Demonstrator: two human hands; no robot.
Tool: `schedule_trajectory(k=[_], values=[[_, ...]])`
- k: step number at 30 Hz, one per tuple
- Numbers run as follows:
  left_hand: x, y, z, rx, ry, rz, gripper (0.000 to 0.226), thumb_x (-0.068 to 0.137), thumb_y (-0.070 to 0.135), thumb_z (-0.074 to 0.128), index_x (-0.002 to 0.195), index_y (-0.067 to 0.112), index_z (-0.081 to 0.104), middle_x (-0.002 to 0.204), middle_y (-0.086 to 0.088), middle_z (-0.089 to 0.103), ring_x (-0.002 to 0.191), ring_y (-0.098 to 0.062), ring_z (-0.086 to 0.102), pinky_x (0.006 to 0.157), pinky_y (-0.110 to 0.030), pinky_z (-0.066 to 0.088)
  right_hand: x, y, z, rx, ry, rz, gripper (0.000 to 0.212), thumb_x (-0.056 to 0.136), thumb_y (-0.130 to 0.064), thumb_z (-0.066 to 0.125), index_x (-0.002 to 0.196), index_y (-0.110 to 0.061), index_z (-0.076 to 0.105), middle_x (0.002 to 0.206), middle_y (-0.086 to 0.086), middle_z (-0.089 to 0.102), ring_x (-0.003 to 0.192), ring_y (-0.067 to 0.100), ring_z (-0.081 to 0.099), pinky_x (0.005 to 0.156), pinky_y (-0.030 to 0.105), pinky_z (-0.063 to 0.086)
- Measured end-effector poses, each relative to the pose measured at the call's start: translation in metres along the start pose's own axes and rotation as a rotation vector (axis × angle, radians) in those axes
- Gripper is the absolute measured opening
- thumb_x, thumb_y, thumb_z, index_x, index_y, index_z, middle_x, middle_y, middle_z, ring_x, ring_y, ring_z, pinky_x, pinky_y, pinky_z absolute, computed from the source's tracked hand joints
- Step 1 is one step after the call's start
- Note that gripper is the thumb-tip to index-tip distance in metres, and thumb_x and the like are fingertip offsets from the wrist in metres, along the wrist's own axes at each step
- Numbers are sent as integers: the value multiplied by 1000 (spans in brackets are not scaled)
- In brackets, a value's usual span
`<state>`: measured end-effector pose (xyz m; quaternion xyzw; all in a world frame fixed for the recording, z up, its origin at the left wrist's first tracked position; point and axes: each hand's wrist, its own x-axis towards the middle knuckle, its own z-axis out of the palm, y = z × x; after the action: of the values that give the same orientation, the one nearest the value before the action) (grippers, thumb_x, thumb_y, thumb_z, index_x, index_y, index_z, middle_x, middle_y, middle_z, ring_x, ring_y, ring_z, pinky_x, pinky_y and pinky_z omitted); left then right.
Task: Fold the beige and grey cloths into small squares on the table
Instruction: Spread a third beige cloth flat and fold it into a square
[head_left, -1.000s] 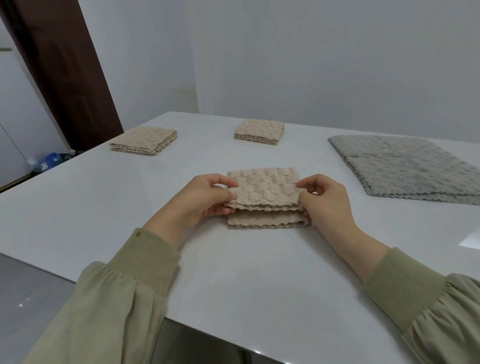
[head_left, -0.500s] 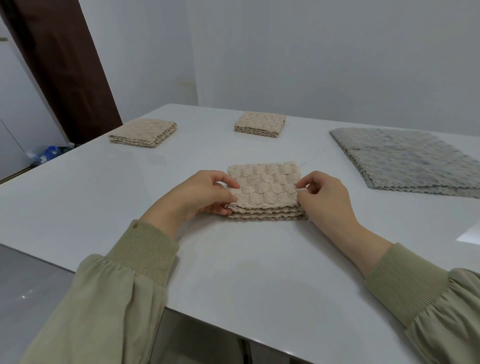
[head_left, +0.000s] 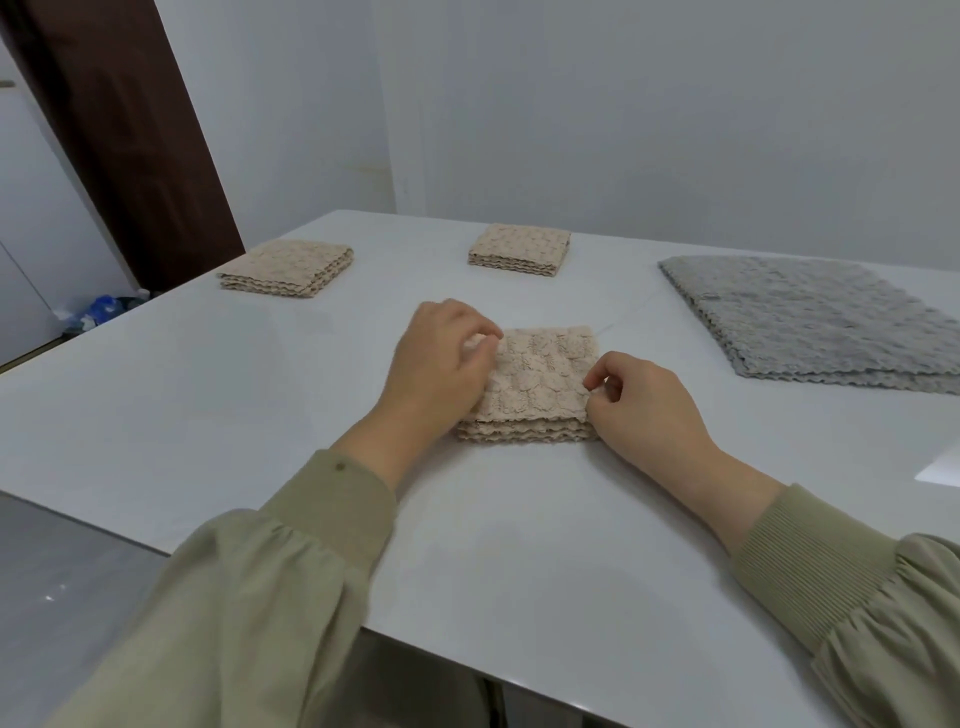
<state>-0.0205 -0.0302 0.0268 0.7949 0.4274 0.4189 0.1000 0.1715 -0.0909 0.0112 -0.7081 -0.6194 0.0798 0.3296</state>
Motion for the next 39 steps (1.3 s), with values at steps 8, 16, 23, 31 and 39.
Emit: schedule_trajectory(k=[8, 16, 23, 31, 39], values=[[-8, 0, 24, 370, -576, -3, 63, 100, 46, 24, 152, 19, 1, 160, 4, -5, 145, -15, -12, 119, -42, -3, 13, -7, -4, 209, 52, 114, 15, 86, -14, 47, 84, -17, 61, 65, -5, 56, 63, 13, 52, 57, 27, 36], [-9, 1, 25, 427, -609, 22, 70, 91, 65, 18, 149, 35, -7, 159, 6, -12, 145, -16, -16, 117, -48, -4, 76, -7, -4, 557, -83, 398, 32, 90, -31, 54, 104, -2, 61, 80, 7, 60, 62, 17, 51, 55, 26, 41], [-8, 1, 26, 430, -675, -2, 70, 88, 70, 22, 147, 43, -4, 158, 7, -14, 145, -16, -17, 116, -54, -1, 86, -2, 8, 693, 75, 400, 21, 81, 2, 61, 100, -9, 62, 65, 6, 54, 47, 14, 45, 38, 18, 35], [-8, 1, 25, 421, -671, 1, 73, 88, 71, 23, 149, 40, -4, 159, 7, -12, 145, -15, -15, 117, -51, -1, 71, 3, 14, 194, 215, 107, 17, 88, -14, 54, 102, -15, 63, 99, 2, 61, 95, 18, 54, 81, 29, 41], [-7, -2, 21, 319, -697, -63, 77, 92, 64, 24, 151, 24, -6, 158, 10, -13, 144, -9, -17, 118, -45, -3, 40, -1, 10, -409, -337, -111, 47, 101, -30, 23, 147, -21, 29, 156, -4, 25, 144, 18, 17, 115, 50, 7]])
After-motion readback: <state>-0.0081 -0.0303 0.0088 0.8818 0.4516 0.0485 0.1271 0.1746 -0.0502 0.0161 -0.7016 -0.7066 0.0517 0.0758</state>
